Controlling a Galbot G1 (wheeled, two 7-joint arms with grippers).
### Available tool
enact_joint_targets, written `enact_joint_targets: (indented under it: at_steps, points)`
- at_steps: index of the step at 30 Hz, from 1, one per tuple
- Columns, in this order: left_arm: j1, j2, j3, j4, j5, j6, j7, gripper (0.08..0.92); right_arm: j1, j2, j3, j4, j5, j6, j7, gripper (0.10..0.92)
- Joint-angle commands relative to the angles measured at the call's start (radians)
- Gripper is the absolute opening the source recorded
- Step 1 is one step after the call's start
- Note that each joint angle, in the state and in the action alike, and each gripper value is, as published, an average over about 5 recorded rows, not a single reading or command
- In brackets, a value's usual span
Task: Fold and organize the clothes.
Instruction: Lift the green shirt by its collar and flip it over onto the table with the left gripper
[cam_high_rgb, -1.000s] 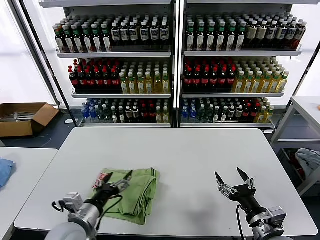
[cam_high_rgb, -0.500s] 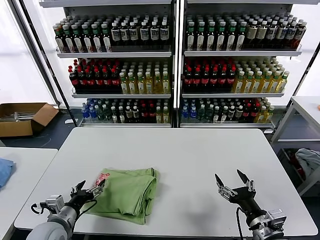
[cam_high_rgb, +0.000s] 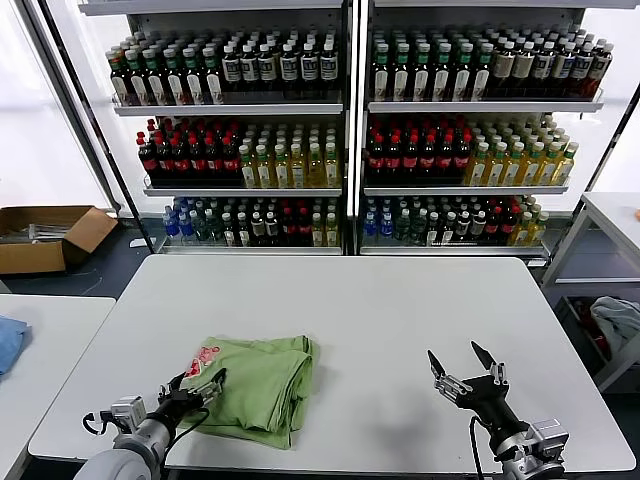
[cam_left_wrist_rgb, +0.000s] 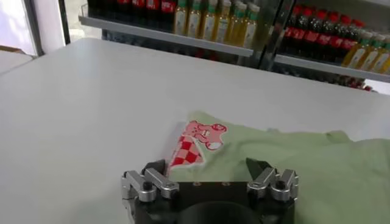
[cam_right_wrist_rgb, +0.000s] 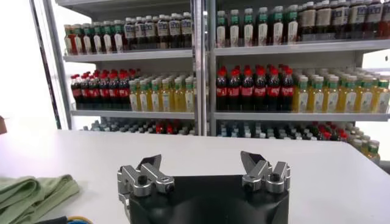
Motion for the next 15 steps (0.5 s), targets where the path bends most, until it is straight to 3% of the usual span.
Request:
enact_joint_targets:
  at_steps: [1, 15]
  points:
    - [-0.010, -0.019, 0.021, 0.029, 0.004, 0.006, 0.007, 0.797, -0.001, -0.001, 0.001, 0.002, 0.001, 0.001, -0.001, 0.823]
    - [0.018, -0.048, 0.002, 0.030, 0.028, -0.090, 0.001, 0.407, 0.019, 0.007, -0.016, 0.011, -0.008, -0.004, 0.011, 0.823]
